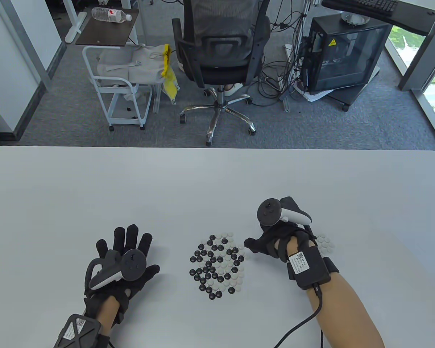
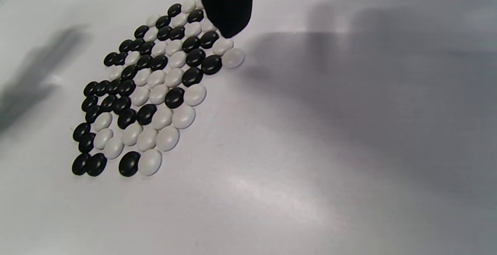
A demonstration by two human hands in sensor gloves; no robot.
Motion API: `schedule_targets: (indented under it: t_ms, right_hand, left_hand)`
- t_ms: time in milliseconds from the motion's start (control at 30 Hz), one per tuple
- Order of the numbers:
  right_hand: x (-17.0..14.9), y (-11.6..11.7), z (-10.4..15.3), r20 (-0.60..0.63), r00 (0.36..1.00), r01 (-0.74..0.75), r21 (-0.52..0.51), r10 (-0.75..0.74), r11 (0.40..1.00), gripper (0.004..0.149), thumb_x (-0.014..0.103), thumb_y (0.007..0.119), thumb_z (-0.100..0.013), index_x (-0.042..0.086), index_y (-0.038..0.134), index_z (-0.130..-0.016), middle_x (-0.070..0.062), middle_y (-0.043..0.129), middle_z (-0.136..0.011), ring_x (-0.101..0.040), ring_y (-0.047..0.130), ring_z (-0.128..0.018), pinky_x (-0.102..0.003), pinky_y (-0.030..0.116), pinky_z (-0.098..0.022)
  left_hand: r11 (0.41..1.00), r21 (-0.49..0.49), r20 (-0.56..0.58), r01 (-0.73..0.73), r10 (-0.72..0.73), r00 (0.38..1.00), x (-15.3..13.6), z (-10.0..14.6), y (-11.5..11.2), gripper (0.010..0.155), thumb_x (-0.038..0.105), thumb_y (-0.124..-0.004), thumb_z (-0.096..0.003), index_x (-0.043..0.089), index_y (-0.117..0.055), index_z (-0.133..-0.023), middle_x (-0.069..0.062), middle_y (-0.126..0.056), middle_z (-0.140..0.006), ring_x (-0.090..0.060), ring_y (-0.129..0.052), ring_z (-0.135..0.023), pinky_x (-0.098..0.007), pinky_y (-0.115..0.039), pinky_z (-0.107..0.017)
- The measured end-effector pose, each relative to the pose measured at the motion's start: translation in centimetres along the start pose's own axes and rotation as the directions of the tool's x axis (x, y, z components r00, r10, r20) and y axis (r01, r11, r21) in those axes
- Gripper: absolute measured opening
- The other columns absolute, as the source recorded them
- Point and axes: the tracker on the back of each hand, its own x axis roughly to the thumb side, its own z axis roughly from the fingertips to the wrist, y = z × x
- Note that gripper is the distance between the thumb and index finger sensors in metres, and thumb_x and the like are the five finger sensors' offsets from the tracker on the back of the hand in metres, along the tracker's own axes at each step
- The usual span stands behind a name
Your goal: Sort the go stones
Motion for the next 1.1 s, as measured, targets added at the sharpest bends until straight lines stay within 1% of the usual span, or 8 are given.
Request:
schedule_targets:
  t_ms: [133, 300, 367, 433, 533, 667, 867, 1100]
  right_hand:
    - [0.9, 1.1, -1.0, 0.030, 0.999, -0.012, 0.031, 0.011, 0.999, 0.066, 0.050, 0.053, -0.058, 0.010, 0.074, -0.106, -0.036, 0.011, -0.114, -0.065, -0.002, -0.093, -0.090, 0.013, -0.057]
    - [0.3, 1.3, -1.3, -0.015, 0.999, -0.028, 0.044, 0.029, 0.999, 0.065, 0.051, 0.053, -0.058, 0.012, 0.072, -0.107, -0.036, 0.011, -0.113, -0.065, -0.001, -0.093, -0.089, 0.014, -0.057]
    - [-0.6, 0.9, -0.9, -0.063, 0.998, -0.012, 0.029, 0.014, 1.000, 0.066, 0.051, 0.053, -0.058, 0.011, 0.073, -0.107, -0.036, 0.011, -0.113, -0.065, -0.001, -0.093, -0.090, 0.013, -0.056]
    - [-1.6, 0.5, -0.4, -0.115, 0.993, -0.035, 0.011, 0.036, 0.999, 0.065, 0.051, 0.054, -0.058, 0.012, 0.074, -0.107, -0.036, 0.011, -0.114, -0.065, -0.001, -0.093, -0.090, 0.013, -0.056]
    - [-3.9, -0.5, 0.7, -0.232, 0.972, -0.048, -0.009, 0.045, 0.999, 0.067, 0.051, 0.054, -0.058, 0.010, 0.075, -0.106, -0.036, 0.012, -0.114, -0.065, -0.001, -0.094, -0.090, 0.012, -0.056]
    - [-7.4, -1.2, 2.4, -0.364, 0.931, -0.019, -0.054, -0.002, 0.998, 0.067, 0.050, 0.054, -0.058, 0.009, 0.076, -0.106, -0.036, 0.012, -0.114, -0.065, -0.001, -0.094, -0.090, 0.011, -0.056]
    - [-10.6, -1.4, 4.2, -0.454, 0.888, 0.029, -0.109, -0.076, 0.994, 0.068, 0.050, 0.053, -0.058, 0.008, 0.074, -0.107, -0.036, 0.011, -0.114, -0.065, -0.003, -0.094, -0.089, 0.010, -0.056]
    - [-12.1, -1.4, 5.0, -0.493, 0.864, 0.034, -0.140, -0.099, 0.990, 0.068, 0.051, 0.053, -0.058, 0.008, 0.073, -0.107, -0.036, 0.010, -0.114, -0.065, -0.003, -0.094, -0.089, 0.009, -0.056]
  left_hand:
    - [1.000, -0.001, 0.000, -0.003, 0.003, 1.000, 0.0, 0.0, 0.0, 0.086, 0.061, -0.050, -0.0560, 0.020, -0.004, -0.116, -0.021, 0.021, -0.111, -0.050, 0.020, -0.096, -0.081, 0.005, -0.051]
    - [1.000, 0.002, 0.000, -0.005, 0.005, 1.000, -0.1, 0.0, 0.0, 0.086, 0.061, -0.051, -0.0560, 0.020, -0.004, -0.116, -0.021, 0.021, -0.111, -0.050, 0.020, -0.096, -0.081, 0.005, -0.051]
    - [1.000, 0.002, 0.000, -0.005, 0.005, 1.000, -0.1, 0.0, 0.0, 0.086, 0.061, -0.050, -0.0561, 0.020, -0.004, -0.116, -0.021, 0.021, -0.111, -0.050, 0.020, -0.096, -0.081, 0.005, -0.051]
    - [1.000, 0.001, -0.002, -0.005, 0.005, 1.000, -0.1, 0.1, 0.0, 0.086, 0.061, -0.050, -0.0559, 0.020, -0.004, -0.116, -0.021, 0.021, -0.111, -0.050, 0.020, -0.096, -0.081, 0.005, -0.051]
    - [1.000, 0.001, -0.002, -0.005, 0.005, 1.000, -0.1, 0.1, 0.1, 0.086, 0.061, -0.050, -0.0560, 0.020, -0.004, -0.116, -0.021, 0.022, -0.111, -0.050, 0.020, -0.096, -0.081, 0.005, -0.051]
    - [1.000, 0.001, -0.002, -0.003, 0.003, 1.000, -0.1, 0.1, 0.1, 0.086, 0.061, -0.051, -0.0560, 0.020, -0.004, -0.116, -0.021, 0.021, -0.111, -0.050, 0.020, -0.096, -0.081, 0.005, -0.051]
    - [1.000, 0.002, -0.003, -0.002, 0.002, 1.000, 0.0, 0.1, 0.0, 0.086, 0.061, -0.051, -0.0560, 0.020, -0.004, -0.116, -0.021, 0.021, -0.111, -0.050, 0.020, -0.096, -0.081, 0.005, -0.051]
    - [1.000, -0.006, -0.005, 0.008, -0.008, 1.000, 0.1, -0.1, -0.1, 0.086, 0.061, -0.050, -0.0560, 0.020, -0.004, -0.116, -0.021, 0.022, -0.111, -0.050, 0.020, -0.096, -0.081, 0.005, -0.051]
